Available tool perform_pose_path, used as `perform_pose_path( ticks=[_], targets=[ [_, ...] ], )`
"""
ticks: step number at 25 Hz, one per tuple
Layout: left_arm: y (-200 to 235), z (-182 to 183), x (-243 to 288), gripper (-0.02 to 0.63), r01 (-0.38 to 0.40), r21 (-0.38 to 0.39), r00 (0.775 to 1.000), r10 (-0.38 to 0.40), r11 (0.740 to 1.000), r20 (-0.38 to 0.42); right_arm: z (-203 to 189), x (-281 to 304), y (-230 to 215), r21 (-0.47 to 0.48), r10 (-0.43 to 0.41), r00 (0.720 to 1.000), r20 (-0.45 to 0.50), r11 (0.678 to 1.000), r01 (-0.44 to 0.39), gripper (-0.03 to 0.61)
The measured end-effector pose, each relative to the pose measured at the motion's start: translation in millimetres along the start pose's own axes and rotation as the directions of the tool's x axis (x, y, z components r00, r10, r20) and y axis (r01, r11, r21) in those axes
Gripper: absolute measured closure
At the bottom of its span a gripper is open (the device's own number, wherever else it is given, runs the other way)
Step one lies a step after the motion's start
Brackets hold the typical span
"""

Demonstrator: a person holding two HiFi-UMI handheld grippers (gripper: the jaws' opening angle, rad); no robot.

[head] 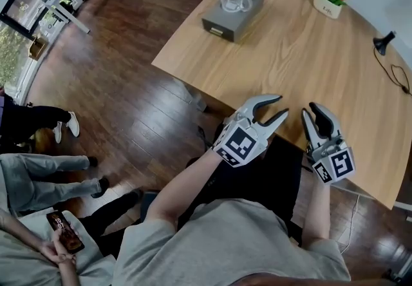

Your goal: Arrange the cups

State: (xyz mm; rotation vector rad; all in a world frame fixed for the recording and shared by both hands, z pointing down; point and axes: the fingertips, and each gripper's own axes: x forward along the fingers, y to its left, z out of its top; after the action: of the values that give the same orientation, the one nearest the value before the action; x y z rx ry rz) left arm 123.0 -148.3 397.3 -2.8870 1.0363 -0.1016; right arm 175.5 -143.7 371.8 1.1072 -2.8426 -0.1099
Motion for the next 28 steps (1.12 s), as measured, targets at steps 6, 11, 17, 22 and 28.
perform_pose_path(
  ticks=[6,11,17,22,28],
  targets=[
    [-0.6,0.4,-0.8,0.492,-0.001,0.003,1.000,0.001,1.000,-0.001,-0.3,0.1,0.6,-0.006,0.003,1.000,-0.005,1.000,-0.003,0.485],
    [-0.3,-0.3,-0.5,0.492,0.000,0.004,1.000,0.000,1.000,0.000,-2.1,0.6,0.7,-0.008,0.005,1.000,-0.013,1.000,-0.005,0.485],
    [-0.9,0.2,-0.5,0.492,0.002,0.006,1.000,-0.002,1.000,-0.002,-2.5,0.0,0.4,-0.011,0.001,1.000,-0.022,1.000,-0.001,0.486],
    [-0.8,-0.4,-0.6,0.493,0.000,0.004,1.000,0.000,1.000,-0.001,-6.9,0.8,-0.5,-0.019,-0.005,0.999,-0.042,1.000,0.004,0.491],
    [-0.4,0.2,-0.2,0.492,-0.001,0.008,1.000,0.001,1.000,-0.003,-7.5,1.6,-0.9,-0.019,-0.006,0.999,-0.047,1.000,0.005,0.491]
  ],
)
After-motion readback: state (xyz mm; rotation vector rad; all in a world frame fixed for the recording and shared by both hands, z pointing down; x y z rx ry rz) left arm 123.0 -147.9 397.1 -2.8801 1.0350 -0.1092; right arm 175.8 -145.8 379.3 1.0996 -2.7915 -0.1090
